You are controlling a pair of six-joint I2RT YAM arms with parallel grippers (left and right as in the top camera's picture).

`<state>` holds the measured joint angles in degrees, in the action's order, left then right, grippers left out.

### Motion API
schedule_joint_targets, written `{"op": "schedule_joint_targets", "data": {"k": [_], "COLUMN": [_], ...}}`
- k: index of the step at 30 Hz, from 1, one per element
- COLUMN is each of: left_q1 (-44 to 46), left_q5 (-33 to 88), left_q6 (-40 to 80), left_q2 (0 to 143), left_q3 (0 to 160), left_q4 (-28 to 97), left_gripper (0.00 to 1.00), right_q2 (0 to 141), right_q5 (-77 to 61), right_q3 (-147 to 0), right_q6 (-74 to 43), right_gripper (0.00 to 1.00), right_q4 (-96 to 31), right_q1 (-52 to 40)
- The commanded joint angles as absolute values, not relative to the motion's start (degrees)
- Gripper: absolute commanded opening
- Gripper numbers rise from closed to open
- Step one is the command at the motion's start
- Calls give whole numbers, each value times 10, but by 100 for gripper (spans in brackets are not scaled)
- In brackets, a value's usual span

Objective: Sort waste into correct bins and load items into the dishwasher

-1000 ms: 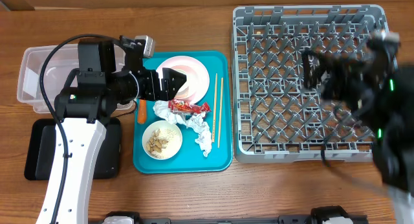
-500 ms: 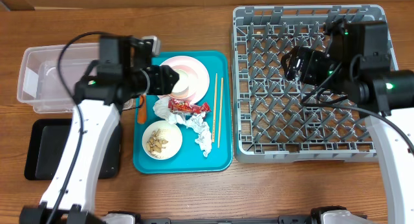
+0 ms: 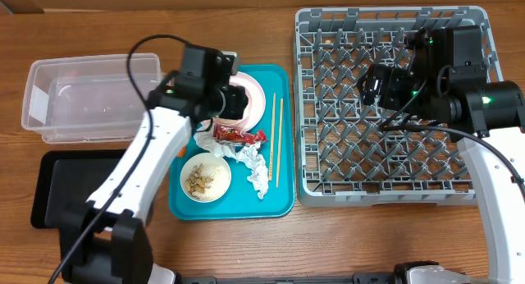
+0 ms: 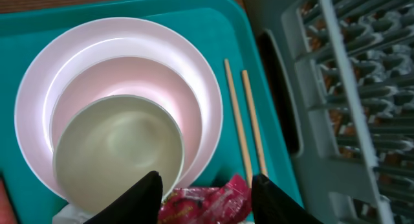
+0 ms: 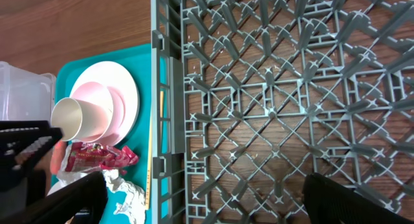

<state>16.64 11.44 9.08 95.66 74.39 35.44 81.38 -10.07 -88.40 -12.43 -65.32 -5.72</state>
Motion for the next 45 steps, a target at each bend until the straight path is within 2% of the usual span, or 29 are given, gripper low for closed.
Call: {"op": "schedule_joint_targets", "data": {"k": [1,8,13,25,36,45], "left_q1": [187,197,197,199,199,199], "left_q5": [27,0,-2,0,0,0], "left_q6": [95,95,95,95,95,95], "left_q2": [976,1007,1028,1038,1038,1038], "left_q3": [740,740,740,740,740,740], "left_q4": [344,338,337,334,343,348], "left_gripper": [47,43,43,33,30,17], "right_q2": [815,815,815,815,815,815], "right_q5": [-95,-95,-95,-95,-95,-95], "right_q3": [-896,-896,-896,-896,-896,-896], "right_q6": [-119,-119,-119,-119,-119,-119], "right_gripper": [100,100,100,100,100,100], "right_q4": [-652,-654,-658,-662,-668,-670], "right_q1": [-60,-60,-60,-60,-60,-60]}}
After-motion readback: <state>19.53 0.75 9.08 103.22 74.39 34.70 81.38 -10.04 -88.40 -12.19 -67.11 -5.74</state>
